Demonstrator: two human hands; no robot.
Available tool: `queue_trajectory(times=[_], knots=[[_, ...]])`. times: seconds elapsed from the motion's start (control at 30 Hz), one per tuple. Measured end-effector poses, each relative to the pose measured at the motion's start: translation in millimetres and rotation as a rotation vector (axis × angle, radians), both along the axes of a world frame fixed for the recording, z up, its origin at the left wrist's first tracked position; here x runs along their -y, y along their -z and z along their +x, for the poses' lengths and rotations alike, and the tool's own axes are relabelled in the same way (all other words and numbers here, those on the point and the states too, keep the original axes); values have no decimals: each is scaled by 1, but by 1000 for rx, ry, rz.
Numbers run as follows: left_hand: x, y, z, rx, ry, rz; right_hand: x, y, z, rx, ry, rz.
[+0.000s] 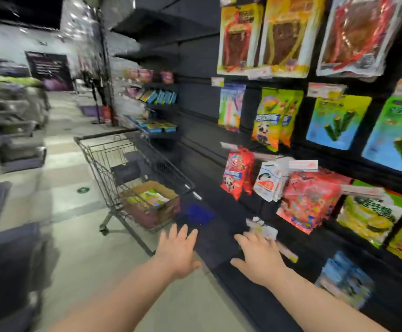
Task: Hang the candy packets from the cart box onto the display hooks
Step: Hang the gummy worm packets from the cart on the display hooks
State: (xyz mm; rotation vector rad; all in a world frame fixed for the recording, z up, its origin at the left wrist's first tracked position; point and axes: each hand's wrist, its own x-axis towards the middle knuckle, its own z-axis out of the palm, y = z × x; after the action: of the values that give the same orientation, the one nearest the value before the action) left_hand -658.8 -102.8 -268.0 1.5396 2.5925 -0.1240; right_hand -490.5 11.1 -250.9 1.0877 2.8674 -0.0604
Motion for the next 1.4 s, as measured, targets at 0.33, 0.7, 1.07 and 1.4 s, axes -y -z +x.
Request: queue_trajectory(times=[0.33, 0.7, 1.07, 1.4], knots=[[72, 18, -113, 2, -174, -28, 24, 21, -134, 92, -126, -103], [27, 23, -228, -19, -346, -97, -51, 40, -277, 98, -273, -169], [-77, 27, -309, 36, -386, -123, -166, 35, -383, 141, -329, -232], [-97, 42, -395, 58, -393, -179, -184, 62, -459, 173, -341, -242]])
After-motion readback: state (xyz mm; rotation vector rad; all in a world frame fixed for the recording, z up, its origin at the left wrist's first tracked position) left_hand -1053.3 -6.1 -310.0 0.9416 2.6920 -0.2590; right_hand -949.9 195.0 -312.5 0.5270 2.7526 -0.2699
